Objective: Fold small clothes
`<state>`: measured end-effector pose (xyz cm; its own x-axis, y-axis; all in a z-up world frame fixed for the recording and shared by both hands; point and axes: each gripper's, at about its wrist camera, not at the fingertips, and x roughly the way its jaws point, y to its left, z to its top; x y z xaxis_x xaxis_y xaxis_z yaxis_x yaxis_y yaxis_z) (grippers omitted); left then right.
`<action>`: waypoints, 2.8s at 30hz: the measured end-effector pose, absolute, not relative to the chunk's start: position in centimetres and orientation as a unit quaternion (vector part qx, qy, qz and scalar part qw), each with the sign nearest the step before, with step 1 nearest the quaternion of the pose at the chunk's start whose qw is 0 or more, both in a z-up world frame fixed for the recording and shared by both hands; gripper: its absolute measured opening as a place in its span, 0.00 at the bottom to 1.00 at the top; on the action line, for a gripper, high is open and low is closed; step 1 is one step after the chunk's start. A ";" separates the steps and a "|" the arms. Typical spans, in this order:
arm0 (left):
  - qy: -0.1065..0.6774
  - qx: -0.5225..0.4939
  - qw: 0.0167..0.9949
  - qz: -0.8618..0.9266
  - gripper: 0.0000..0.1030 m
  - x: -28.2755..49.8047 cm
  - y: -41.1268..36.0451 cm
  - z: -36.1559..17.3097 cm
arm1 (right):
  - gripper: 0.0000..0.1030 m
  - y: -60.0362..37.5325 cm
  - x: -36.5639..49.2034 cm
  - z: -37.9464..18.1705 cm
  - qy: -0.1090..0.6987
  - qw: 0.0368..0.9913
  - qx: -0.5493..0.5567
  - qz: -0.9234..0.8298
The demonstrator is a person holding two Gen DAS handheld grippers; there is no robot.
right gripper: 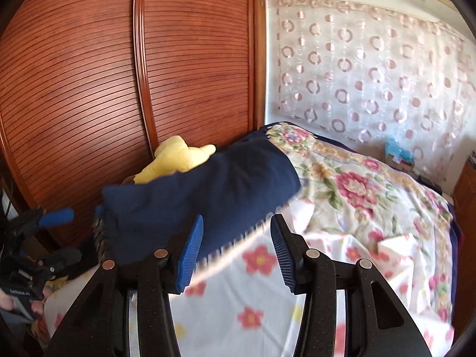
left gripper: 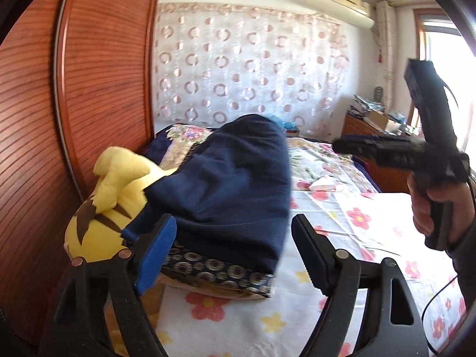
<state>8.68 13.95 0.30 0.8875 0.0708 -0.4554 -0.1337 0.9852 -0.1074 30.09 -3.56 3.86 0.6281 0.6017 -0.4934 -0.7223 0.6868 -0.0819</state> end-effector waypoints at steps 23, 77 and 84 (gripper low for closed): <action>0.214 -0.021 0.976 -0.019 0.78 4.6 2.0 2.7 | 0.70 -17.5 6.5 3.3 0.165 0.967 -0.017 0.191; 0.168 -0.014 0.986 -0.012 0.78 1.4 -0.2 7.6 | 0.75 -18.8 -0.1 3.2 0.126 0.981 -0.005 0.147; 0.168 -0.014 0.986 -0.013 0.78 1.4 -0.2 7.6 | 0.75 -19.1 0.1 3.2 0.127 0.981 -0.005 0.148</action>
